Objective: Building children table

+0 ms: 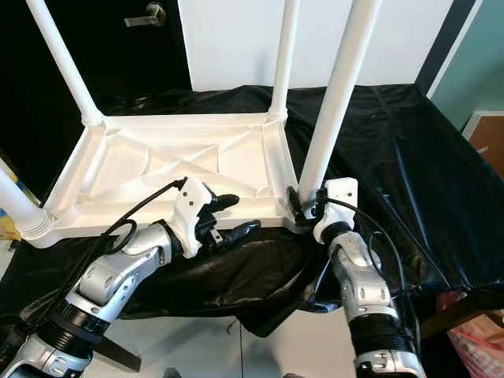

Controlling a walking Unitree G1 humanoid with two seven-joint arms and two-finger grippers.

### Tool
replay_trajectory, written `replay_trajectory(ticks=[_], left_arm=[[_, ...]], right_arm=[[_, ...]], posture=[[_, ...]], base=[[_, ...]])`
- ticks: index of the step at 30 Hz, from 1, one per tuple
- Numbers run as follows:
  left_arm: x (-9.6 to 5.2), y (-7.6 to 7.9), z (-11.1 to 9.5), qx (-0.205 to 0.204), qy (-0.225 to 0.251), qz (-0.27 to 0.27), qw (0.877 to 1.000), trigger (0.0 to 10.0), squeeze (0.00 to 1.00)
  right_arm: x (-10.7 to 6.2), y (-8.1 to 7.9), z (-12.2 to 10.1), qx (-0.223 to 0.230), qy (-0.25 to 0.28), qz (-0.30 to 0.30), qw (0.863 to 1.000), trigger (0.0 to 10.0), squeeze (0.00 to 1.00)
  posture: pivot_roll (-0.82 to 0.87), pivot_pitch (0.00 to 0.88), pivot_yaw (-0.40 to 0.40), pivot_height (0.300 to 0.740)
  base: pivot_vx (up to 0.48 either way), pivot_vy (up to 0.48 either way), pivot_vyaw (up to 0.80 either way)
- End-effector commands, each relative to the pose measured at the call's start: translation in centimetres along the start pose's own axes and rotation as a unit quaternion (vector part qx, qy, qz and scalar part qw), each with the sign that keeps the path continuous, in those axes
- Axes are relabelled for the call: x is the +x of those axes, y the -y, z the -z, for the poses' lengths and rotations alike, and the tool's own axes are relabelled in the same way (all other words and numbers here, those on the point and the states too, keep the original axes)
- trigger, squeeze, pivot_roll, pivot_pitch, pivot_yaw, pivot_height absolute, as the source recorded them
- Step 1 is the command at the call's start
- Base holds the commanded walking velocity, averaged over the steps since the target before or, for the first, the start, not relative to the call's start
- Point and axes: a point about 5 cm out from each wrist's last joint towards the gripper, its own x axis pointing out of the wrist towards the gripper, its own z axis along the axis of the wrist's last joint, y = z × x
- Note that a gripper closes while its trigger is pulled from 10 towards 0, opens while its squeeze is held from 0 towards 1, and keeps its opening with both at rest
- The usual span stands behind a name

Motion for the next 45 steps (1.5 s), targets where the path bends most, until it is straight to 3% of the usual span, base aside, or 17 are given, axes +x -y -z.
replay_trajectory(ticks=[1, 8, 14, 15, 16, 29, 30, 32, 33, 37, 41, 42, 45], left_arm=[[0.1, 0.6, -0.2, 0.004, 0.004, 0.048, 0.999, 10.0, 0.00], [0.3, 0.8, -0.2, 0.003, 0.005, 0.054, 0.999, 10.0, 0.00], [0.2, 0.6, -0.3, 0.003, 0.004, 0.051, 0.999, 10.0, 0.00], [0.2, 0.6, -0.3, 0.004, 0.005, 0.050, 0.999, 10.0, 0.00], [0.2, 0.6, -0.3, 0.004, 0.005, 0.049, 0.999, 10.0, 0.00], [0.1, 0.5, -0.3, 0.007, 0.006, 0.044, 0.999, 10.0, 0.00], [0.1, 0.5, -0.3, 0.006, 0.006, 0.043, 0.999, 10.0, 0.00], [0.1, 0.6, -0.3, 0.006, 0.006, 0.043, 0.999, 10.0, 0.00], [0.2, 0.6, -0.3, 0.006, 0.007, 0.043, 0.999, 10.0, 0.00], [0.2, 0.6, -0.3, 0.005, 0.007, 0.043, 0.999, 10.0, 0.00], [0.2, 0.6, -0.3, 0.004, 0.008, 0.043, 0.999, 10.0, 0.00], [0.3, 0.6, -0.3, 0.003, 0.009, 0.043, 0.999, 10.0, 0.00], [0.4, 0.7, -0.3, 0.002, 0.009, 0.043, 0.999, 10.0, 0.00]], right_arm=[[0.0, -0.4, 0.3, -0.003, -0.009, -0.043, 0.999, 10.0, 0.00], [1.5, 0.3, 0.2, -0.043, -0.036, -0.116, 0.992, 10.0, 0.00], [2.5, 0.9, 0.1, -0.068, -0.049, -0.125, 0.989, 10.0, 0.00], [2.8, 0.9, 0.2, -0.076, -0.052, -0.126, 0.988, 4.5, 0.00], [2.9, 0.9, 0.2, -0.078, -0.055, -0.129, 0.987, 0.0, 0.00], [2.6, 1.1, 1.5, -0.075, -0.077, -0.139, 0.984, 0.0, 0.00], [2.6, 1.2, 1.6, -0.073, -0.078, -0.129, 0.986, 4.6, 0.00], [2.6, 1.2, 1.8, -0.071, -0.077, -0.123, 0.987, 4.6, 0.00], [2.6, 1.3, 1.9, -0.071, -0.078, -0.103, 0.989, 10.0, 0.00], [2.7, 1.3, 2.3, -0.059, -0.082, -0.036, 0.994, 10.0, 0.00], [2.7, 1.1, 2.3, -0.047, -0.079, -0.009, 0.996, 10.0, 0.00], [2.9, 0.8, 2.4, -0.031, -0.074, 0.030, 0.996, 10.0, 0.00], [2.9, 0.6, 2.4, -0.016, -0.070, 0.069, 0.995, 10.0, 0.00]], posture=[[-0.08, 0.022, -0.012, 0.740], [-0.08, 0.034, -0.003, 0.740], [-0.08, 0.030, -0.003, 0.740], [-0.08, 0.029, -0.005, 0.740], [-0.08, 0.029, -0.006, 0.740], [-0.07, 0.029, -0.012, 0.740], [-0.08, 0.029, -0.012, 0.740], [-0.08, 0.029, -0.012, 0.740], [-0.08, 0.030, -0.013, 0.740], [-0.08, 0.032, -0.014, 0.740], [-0.08, 0.036, -0.015, 0.740], [-0.08, 0.038, -0.015, 0.740], [-0.08, 0.038, -0.014, 0.740]], base=[[0.000, 0.000, 0.00], [0.000, 0.000, 0.00], [0.000, 0.000, 0.00], [0.000, 0.000, 0.00], [0.000, 0.000, 0.00], [0.000, 0.000, 0.00], [0.000, 0.000, 0.00], [0.000, 0.000, 0.00], [0.000, 0.000, 0.00], [0.000, 0.000, 0.00], [0.000, 0.000, 0.00], [0.000, 0.000, 0.00], [0.000, 0.000, 0.00]])
